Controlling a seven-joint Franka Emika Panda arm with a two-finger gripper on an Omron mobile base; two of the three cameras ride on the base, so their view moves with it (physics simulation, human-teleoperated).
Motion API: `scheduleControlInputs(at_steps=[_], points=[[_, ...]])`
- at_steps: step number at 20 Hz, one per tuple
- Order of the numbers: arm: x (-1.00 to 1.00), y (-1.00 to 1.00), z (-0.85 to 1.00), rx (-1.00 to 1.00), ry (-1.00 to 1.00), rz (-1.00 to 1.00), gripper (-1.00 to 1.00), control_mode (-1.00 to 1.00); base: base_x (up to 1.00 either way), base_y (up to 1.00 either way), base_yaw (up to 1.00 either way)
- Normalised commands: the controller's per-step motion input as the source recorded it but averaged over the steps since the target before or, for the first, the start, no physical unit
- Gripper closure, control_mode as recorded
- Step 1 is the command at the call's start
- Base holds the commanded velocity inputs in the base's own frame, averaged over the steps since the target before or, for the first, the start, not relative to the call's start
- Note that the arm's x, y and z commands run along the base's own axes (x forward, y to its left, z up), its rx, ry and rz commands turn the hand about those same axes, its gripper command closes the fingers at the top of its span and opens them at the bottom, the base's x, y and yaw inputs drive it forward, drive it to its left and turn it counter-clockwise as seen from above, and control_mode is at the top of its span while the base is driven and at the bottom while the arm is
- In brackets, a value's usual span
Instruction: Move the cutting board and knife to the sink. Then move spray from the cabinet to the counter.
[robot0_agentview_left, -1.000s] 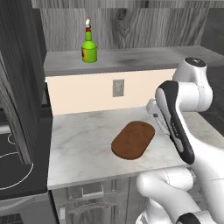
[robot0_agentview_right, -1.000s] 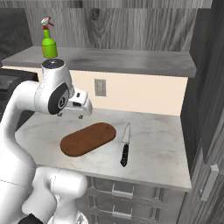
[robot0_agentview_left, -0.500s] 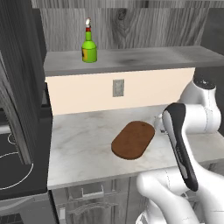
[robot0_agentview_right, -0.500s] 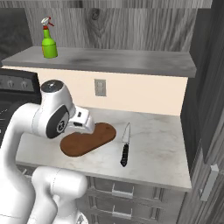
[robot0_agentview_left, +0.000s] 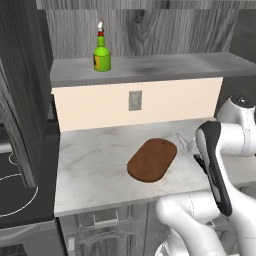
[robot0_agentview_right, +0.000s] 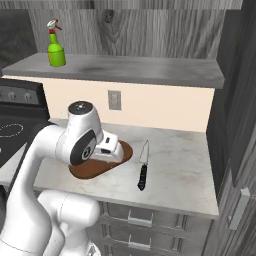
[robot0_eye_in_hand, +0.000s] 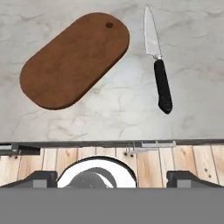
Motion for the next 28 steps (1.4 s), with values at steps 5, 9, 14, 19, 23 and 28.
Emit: scheduleControlInputs(at_steps=[5, 9, 14, 19, 23, 28], points=[[0.02, -0.29, -0.38, -0.01, 0.03, 0.00, -1.00, -1.00, 0.00, 0.00, 0.00], [0.15, -0.32, -0.45, -0.01, 0.02, 0.00, -1.00, -1.00, 0.00, 0.00, 0.00], [0.15, -0.40, -0.41, 0.00, 0.03, 0.00, -1.00, -1.00, 0.00, 0.00, 0.00], [0.19, -0.34, -0.30, 0.00, 0.07, 0.00, -1.00, -1.00, 0.00, 0.00, 0.00], [0.27, -0.26, -0.26, 0.00, 0.05, 0.00, -1.00, -1.00, 0.00, 0.00, 0.00], [0.31, -0.13, -0.20, 0.00, 0.01, 0.00, -1.00, -1.00, 0.00, 0.00, 0.00]])
